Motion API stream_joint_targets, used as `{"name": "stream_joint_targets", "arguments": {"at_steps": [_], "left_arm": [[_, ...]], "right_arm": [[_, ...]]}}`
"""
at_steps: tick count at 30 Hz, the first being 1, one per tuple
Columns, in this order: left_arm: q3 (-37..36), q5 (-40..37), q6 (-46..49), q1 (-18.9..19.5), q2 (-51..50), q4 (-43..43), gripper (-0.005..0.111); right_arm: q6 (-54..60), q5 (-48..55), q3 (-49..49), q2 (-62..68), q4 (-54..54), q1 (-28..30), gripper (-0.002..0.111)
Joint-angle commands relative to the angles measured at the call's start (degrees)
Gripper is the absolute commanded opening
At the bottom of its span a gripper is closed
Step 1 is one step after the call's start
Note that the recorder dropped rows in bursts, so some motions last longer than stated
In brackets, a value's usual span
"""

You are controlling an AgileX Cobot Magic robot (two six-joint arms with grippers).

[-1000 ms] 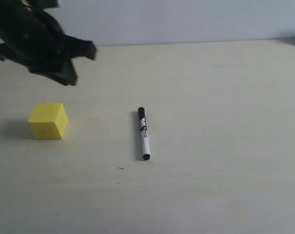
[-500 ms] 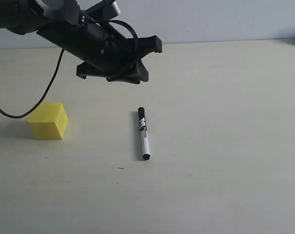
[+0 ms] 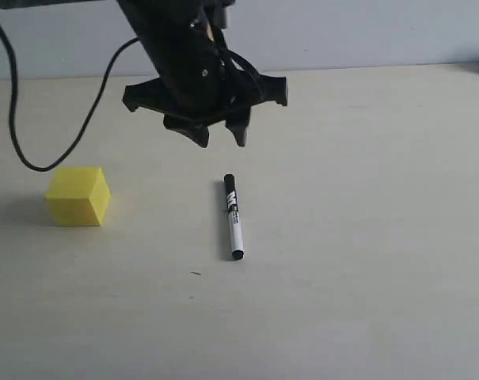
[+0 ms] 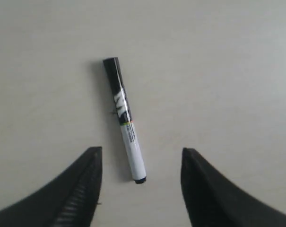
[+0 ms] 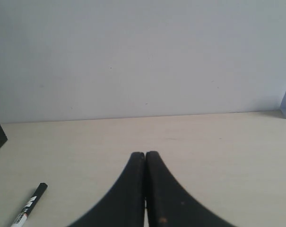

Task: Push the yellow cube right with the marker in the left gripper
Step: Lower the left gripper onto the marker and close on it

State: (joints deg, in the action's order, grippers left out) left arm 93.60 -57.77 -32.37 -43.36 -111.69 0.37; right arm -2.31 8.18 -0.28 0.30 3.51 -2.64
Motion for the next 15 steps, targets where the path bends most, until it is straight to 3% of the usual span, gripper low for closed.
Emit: {"name": "stream_joint_targets", "arguments": {"at_steps": [1, 4, 15], "left_arm": [[3.5, -5.0, 1.5, -2.1, -3.9, -2.0, 0.058], [5.2, -8.7, -2.5, -2.1, -6.2, -2.0, 0.058], [5.2, -8.4, -7.1, -1.9, -11.6, -2.0, 0.058]], "right_arm": [[0.1, -0.5, 0.3, -0.3, 0.0, 0.0, 0.000], [0.1, -0.5, 0.3, -0.3, 0.0, 0.0, 0.000], [0.1, -0.5, 0.3, -0.3, 0.0, 0.0, 0.000]]}}
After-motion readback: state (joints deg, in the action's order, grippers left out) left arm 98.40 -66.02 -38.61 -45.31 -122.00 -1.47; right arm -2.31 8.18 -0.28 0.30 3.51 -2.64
